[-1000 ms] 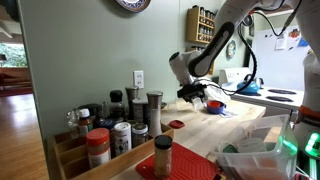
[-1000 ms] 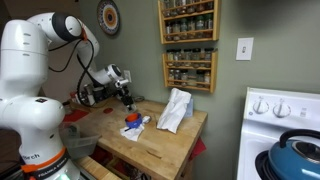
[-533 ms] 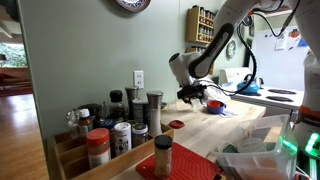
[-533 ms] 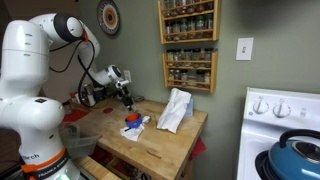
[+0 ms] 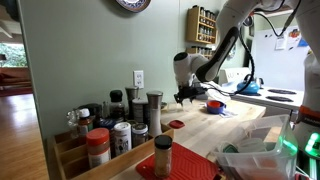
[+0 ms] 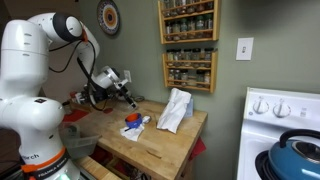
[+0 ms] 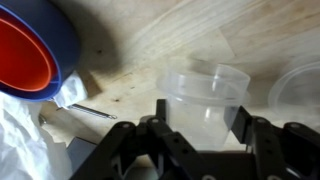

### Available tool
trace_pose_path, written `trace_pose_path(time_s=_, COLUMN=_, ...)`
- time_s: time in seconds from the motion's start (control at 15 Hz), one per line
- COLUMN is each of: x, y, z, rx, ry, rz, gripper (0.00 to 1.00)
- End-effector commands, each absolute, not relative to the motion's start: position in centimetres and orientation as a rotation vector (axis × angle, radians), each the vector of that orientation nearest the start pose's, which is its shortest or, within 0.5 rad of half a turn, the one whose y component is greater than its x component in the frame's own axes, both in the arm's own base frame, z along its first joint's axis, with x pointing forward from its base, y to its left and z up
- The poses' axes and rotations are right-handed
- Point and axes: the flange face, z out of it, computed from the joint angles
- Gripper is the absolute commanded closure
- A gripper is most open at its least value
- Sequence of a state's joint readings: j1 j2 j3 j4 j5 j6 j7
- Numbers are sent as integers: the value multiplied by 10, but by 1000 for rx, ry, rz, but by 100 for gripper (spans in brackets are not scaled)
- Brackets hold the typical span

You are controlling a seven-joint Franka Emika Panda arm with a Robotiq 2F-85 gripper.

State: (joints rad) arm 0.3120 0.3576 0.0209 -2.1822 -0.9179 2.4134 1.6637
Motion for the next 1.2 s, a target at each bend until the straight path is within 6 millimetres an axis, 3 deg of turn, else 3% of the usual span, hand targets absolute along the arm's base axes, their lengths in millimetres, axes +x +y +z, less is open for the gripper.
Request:
trace_pose_path(time_s=0.0, x=504, y=167, z=214, rx=-3271, ry=712, rz=-818, gripper=63)
trace_pose_path(time_s=0.67, x=485, y=136, z=212, rx=-3148, ry=190, rz=-951, gripper=63)
trace_pose_path(time_s=0.93, x=483, y=125, z=215, rx=-3066, ry=162, rz=-1071, gripper=63)
trace_pose_path(time_s=1.13, x=479, y=119, z=199, rx=-3074, ry=197, rz=-1089, gripper=63)
